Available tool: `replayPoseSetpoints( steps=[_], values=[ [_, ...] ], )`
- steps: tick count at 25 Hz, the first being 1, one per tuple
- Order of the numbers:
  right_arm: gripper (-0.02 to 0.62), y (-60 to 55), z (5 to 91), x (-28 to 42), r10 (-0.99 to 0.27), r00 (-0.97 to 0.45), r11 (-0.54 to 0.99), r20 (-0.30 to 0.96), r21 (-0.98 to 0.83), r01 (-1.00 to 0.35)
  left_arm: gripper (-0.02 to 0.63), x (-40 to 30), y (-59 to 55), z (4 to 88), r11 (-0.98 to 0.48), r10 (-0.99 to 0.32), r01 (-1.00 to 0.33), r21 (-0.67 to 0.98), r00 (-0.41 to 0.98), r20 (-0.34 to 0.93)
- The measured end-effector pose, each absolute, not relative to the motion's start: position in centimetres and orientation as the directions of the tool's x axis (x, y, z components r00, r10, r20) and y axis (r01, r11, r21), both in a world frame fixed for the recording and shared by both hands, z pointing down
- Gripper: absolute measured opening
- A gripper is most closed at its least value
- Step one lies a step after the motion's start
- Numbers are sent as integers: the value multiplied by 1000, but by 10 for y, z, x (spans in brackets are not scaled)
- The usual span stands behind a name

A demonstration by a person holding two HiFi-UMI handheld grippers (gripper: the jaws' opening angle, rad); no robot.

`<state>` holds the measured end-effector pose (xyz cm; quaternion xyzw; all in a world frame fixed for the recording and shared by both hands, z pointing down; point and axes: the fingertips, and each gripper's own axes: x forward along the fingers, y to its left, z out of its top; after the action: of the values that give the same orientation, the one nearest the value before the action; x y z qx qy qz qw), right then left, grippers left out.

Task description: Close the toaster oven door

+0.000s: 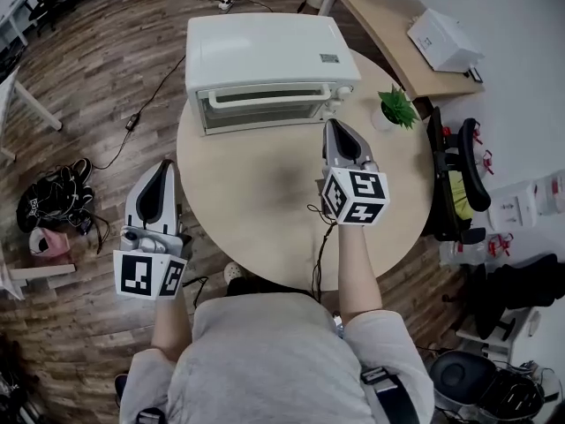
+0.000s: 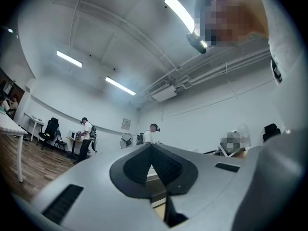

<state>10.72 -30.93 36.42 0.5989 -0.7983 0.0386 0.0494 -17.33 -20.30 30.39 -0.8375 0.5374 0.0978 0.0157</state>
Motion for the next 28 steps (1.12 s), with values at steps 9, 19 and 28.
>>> replayPoseSetpoints(
  steps=[9, 19, 28],
  values=[
    [11, -265, 339, 104, -960, -277, 278, 51, 11, -961, 6, -157, -198, 297, -471, -871, -880, 65, 451, -196],
    [11, -223, 316, 113, -964, -266, 266, -6, 14, -964, 6, -137, -190, 288, -518, -841, -854, 54, 497, -213],
    [11, -185, 307, 113, -966, -252, 249, -65, 51, -967, 6, -123, -182, 283, -560, -813, -827, 47, 538, -222]
  ],
)
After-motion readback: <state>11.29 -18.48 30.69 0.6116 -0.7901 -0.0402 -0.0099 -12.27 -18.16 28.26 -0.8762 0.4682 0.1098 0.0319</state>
